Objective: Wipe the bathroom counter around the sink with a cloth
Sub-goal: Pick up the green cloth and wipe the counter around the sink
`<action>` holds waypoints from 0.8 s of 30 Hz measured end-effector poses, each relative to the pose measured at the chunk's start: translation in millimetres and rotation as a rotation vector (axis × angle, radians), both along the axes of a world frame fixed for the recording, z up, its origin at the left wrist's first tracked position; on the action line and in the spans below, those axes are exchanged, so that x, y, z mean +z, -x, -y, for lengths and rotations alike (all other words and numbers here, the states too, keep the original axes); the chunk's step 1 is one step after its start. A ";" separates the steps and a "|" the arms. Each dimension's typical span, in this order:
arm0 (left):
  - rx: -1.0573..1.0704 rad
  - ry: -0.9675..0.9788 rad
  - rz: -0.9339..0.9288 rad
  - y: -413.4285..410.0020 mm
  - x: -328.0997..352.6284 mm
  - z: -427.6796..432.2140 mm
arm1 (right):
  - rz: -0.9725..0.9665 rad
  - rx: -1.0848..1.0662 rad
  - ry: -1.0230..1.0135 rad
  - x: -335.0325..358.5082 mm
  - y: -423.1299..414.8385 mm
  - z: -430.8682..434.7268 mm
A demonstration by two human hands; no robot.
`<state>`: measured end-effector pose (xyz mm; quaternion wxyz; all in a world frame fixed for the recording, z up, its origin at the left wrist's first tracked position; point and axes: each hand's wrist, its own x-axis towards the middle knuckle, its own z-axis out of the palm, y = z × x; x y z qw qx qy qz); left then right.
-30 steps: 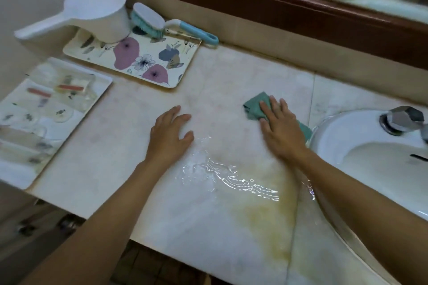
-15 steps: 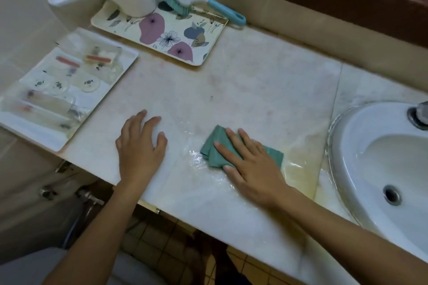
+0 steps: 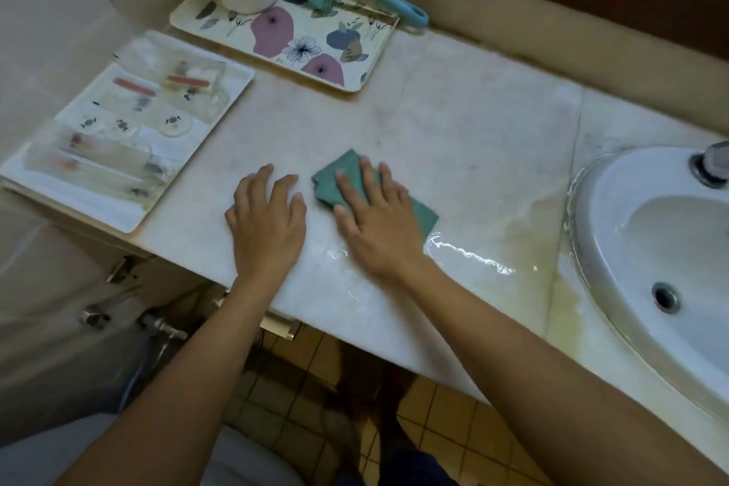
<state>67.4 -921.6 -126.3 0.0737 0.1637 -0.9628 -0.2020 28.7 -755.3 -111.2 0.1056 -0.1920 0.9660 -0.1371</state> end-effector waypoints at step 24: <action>-0.003 -0.029 -0.022 -1.3 0.1 -0.2 | -0.061 0.178 -0.029 0.0 -115.6 -39.8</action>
